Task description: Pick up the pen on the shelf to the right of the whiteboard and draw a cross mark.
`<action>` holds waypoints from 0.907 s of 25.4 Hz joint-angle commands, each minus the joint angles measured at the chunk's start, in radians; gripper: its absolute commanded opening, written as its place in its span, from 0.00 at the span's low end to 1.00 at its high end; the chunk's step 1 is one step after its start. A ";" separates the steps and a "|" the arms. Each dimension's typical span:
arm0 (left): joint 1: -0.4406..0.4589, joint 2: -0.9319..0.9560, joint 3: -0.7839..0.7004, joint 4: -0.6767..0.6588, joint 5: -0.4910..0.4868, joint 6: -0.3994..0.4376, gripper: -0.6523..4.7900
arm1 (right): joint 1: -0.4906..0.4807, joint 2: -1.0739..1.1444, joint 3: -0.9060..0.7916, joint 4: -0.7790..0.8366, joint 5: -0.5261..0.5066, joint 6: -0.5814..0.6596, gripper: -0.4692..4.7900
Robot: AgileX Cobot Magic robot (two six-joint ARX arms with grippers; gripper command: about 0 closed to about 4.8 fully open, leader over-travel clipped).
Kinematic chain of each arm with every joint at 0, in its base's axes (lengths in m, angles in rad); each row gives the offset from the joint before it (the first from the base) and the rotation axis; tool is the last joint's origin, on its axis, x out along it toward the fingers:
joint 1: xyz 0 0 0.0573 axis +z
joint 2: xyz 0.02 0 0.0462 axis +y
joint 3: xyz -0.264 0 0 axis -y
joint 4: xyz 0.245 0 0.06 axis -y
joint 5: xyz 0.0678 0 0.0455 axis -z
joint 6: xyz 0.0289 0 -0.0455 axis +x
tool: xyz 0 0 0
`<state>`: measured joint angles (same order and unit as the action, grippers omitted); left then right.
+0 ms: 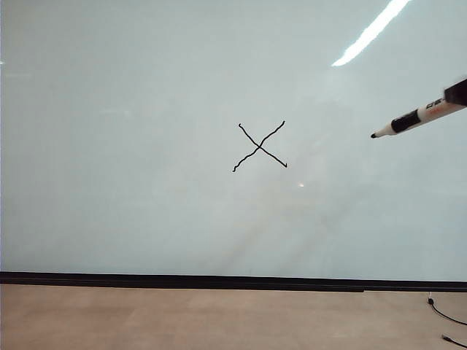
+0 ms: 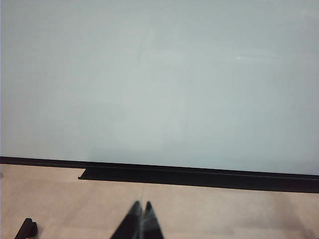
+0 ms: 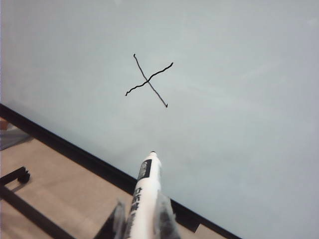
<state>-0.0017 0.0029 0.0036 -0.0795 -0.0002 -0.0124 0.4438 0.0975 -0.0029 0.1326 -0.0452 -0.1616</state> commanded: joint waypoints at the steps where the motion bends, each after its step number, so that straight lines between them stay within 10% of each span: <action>1: 0.000 0.000 0.003 0.006 0.003 0.004 0.11 | -0.002 -0.064 0.003 -0.052 0.028 0.005 0.07; 23: 0.000 0.000 0.003 0.006 0.003 0.005 0.11 | -0.476 -0.096 0.003 -0.104 -0.028 0.024 0.07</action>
<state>-0.0017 0.0032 0.0036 -0.0799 -0.0002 -0.0120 -0.0151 0.0017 -0.0029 0.0162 -0.0723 -0.1432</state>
